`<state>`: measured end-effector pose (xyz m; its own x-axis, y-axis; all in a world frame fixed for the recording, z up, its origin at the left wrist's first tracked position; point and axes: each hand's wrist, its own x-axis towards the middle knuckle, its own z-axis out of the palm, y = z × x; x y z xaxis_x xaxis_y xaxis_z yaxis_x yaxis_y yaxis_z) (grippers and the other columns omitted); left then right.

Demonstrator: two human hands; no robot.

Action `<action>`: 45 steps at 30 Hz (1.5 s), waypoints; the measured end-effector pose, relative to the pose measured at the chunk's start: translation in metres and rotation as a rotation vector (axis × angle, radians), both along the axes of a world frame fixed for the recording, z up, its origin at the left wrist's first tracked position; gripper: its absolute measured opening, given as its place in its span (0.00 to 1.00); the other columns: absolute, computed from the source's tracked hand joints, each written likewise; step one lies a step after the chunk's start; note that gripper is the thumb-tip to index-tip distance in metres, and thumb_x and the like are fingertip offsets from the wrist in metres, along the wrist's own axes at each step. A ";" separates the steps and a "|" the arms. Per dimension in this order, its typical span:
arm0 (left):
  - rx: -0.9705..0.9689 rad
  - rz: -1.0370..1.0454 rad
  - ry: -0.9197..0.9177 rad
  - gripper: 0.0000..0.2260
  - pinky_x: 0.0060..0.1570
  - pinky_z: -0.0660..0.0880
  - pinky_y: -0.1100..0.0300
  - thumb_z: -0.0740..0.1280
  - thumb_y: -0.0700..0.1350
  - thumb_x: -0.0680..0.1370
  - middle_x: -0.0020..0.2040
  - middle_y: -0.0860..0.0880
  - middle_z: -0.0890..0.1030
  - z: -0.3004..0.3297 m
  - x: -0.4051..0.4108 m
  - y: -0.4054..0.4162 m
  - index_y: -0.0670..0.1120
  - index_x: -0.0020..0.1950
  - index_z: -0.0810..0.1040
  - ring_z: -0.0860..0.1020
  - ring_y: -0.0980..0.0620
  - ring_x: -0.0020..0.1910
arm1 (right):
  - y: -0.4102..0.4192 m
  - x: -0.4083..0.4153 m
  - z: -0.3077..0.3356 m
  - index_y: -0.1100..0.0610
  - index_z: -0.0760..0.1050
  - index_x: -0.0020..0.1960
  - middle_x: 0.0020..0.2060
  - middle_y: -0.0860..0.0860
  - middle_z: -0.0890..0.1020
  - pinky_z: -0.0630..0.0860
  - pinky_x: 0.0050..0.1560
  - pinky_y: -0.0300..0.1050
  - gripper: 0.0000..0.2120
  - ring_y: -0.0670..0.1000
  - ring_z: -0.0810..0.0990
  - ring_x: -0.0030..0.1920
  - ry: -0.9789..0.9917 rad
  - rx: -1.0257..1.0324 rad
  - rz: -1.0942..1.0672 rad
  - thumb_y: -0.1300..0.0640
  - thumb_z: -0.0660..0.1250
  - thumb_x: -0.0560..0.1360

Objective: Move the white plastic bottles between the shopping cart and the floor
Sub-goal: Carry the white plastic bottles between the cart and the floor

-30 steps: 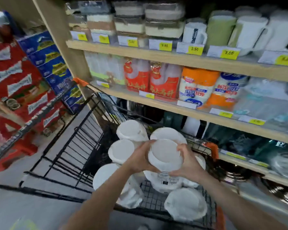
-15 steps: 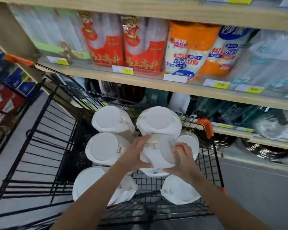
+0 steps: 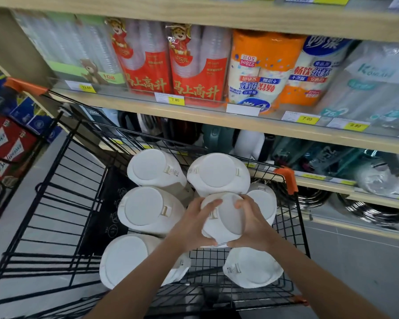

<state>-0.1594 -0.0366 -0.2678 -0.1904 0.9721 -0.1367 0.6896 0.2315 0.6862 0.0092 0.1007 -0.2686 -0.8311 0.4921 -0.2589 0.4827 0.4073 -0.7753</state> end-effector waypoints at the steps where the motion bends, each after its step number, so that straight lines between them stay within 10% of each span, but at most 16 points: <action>1: 0.013 0.004 -0.006 0.44 0.67 0.65 0.52 0.77 0.52 0.64 0.68 0.46 0.60 0.000 0.001 0.000 0.65 0.70 0.51 0.60 0.47 0.68 | -0.001 0.000 0.001 0.44 0.56 0.57 0.64 0.37 0.53 0.64 0.65 0.43 0.43 0.44 0.55 0.66 0.005 0.004 -0.012 0.51 0.81 0.52; 11: 0.159 0.019 -0.092 0.43 0.65 0.62 0.60 0.74 0.56 0.61 0.65 0.53 0.59 -0.013 0.021 0.014 0.62 0.70 0.54 0.59 0.55 0.67 | 0.014 0.024 0.021 0.45 0.56 0.58 0.63 0.39 0.53 0.62 0.64 0.45 0.43 0.45 0.54 0.65 -0.099 0.144 -0.047 0.45 0.80 0.52; 18: 0.096 0.006 0.442 0.42 0.61 0.63 0.45 0.63 0.72 0.62 0.63 0.44 0.73 -0.022 -0.012 -0.003 0.45 0.65 0.65 0.69 0.47 0.60 | 0.019 0.009 0.014 0.42 0.57 0.64 0.70 0.45 0.53 0.58 0.65 0.50 0.46 0.48 0.53 0.68 -0.098 0.305 0.174 0.41 0.78 0.53; 22: -0.005 -0.031 0.507 0.47 0.59 0.69 0.36 0.73 0.67 0.57 0.60 0.43 0.76 -0.012 -0.019 -0.005 0.44 0.67 0.64 0.76 0.43 0.57 | 0.006 -0.003 0.018 0.45 0.61 0.66 0.70 0.46 0.53 0.56 0.68 0.49 0.43 0.49 0.52 0.69 -0.105 0.308 0.167 0.45 0.78 0.56; 29: -0.058 -0.029 0.456 0.50 0.66 0.64 0.39 0.76 0.61 0.57 0.65 0.41 0.72 -0.008 -0.021 -0.011 0.48 0.72 0.54 0.73 0.39 0.62 | -0.005 -0.010 0.021 0.45 0.60 0.68 0.70 0.46 0.53 0.58 0.68 0.50 0.44 0.49 0.52 0.69 -0.167 0.333 0.176 0.45 0.77 0.56; 35: -0.214 -0.052 0.364 0.42 0.69 0.60 0.49 0.60 0.71 0.67 0.75 0.50 0.58 0.045 -0.027 0.007 0.54 0.76 0.53 0.60 0.47 0.72 | 0.011 0.001 0.065 0.42 0.56 0.73 0.75 0.47 0.50 0.55 0.71 0.50 0.44 0.50 0.50 0.74 -0.386 0.168 0.235 0.48 0.77 0.63; 45: -0.126 -0.249 0.072 0.21 0.51 0.73 0.57 0.68 0.51 0.76 0.54 0.51 0.75 0.116 0.043 0.105 0.49 0.66 0.68 0.77 0.50 0.51 | 0.028 0.112 0.149 0.58 0.71 0.66 0.63 0.54 0.75 0.70 0.61 0.44 0.19 0.53 0.73 0.62 -0.523 0.041 -0.127 0.52 0.64 0.77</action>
<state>-0.1160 0.0683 -0.1519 0.0384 0.9664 -0.2543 0.7817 0.1295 0.6100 0.1211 0.1285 -0.1197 -0.5296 0.5989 -0.6007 0.8475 0.3452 -0.4031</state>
